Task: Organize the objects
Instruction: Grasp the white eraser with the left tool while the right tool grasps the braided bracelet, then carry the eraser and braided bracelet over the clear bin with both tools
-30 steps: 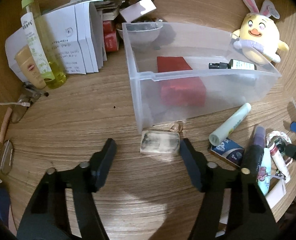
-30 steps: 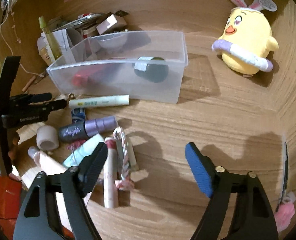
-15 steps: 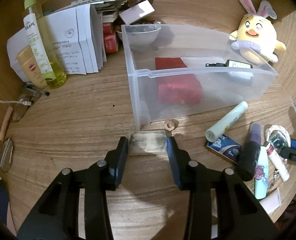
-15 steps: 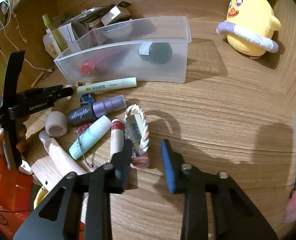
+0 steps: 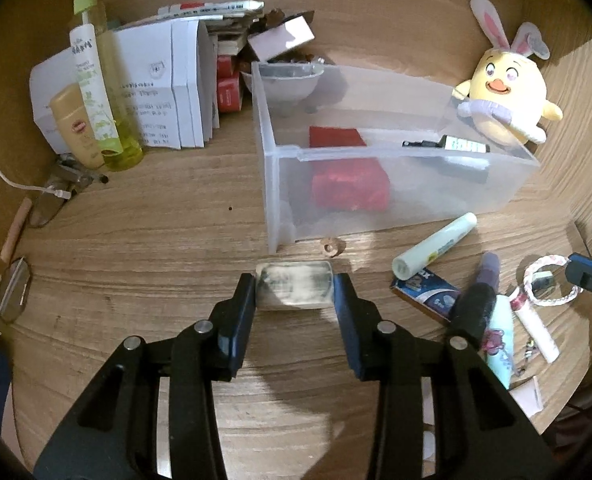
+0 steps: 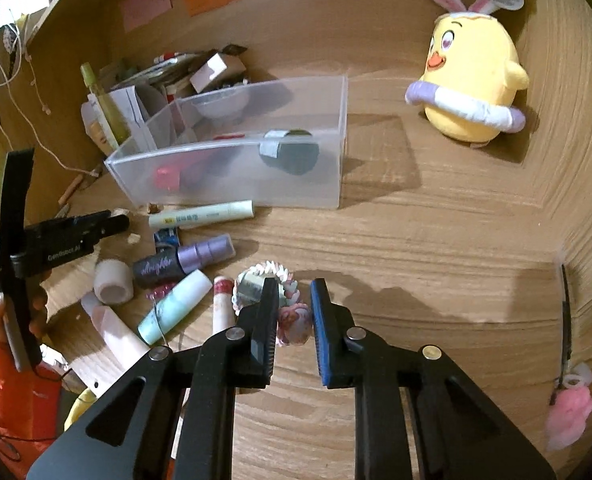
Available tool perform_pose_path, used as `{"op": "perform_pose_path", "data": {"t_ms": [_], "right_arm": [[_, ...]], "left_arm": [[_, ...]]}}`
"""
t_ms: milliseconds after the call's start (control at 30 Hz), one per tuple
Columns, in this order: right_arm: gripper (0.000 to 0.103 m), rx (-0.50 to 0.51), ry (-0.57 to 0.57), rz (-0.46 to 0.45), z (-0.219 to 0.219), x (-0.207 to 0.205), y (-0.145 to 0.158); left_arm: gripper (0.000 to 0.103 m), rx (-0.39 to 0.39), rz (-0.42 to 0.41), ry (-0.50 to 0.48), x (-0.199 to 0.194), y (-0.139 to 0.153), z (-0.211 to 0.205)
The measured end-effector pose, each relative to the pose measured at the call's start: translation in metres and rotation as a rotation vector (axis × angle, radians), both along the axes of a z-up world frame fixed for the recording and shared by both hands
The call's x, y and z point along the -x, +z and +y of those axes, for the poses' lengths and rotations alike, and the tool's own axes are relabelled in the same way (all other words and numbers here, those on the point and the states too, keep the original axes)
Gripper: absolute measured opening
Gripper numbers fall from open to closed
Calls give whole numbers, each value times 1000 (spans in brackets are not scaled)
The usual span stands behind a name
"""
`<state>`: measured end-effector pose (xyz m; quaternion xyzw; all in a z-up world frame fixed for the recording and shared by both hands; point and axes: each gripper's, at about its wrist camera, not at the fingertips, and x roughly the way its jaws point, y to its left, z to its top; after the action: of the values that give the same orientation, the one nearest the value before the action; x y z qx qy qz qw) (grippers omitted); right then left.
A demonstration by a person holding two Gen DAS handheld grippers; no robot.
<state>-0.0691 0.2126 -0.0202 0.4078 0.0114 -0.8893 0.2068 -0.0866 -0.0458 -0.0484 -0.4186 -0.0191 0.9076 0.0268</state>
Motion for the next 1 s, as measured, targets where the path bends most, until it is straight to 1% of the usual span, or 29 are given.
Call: {"op": "perform_pose_path", "data": {"t_ms": [300,467,567,1000], "right_arm": [[13,25,5,67,-7,10,18],[13,37,11,78,-11,17,22],[13,42,24,102,-17,20,28],[13,65,61,217,-34,35,63]], "left_arm": [[39,-10,64,4,-11,22,1],[39,-14,100,0,-15,34,5],[39,-16,121,-2,-15,42,6],[39,-35,203,4,-11,71,11]]}}
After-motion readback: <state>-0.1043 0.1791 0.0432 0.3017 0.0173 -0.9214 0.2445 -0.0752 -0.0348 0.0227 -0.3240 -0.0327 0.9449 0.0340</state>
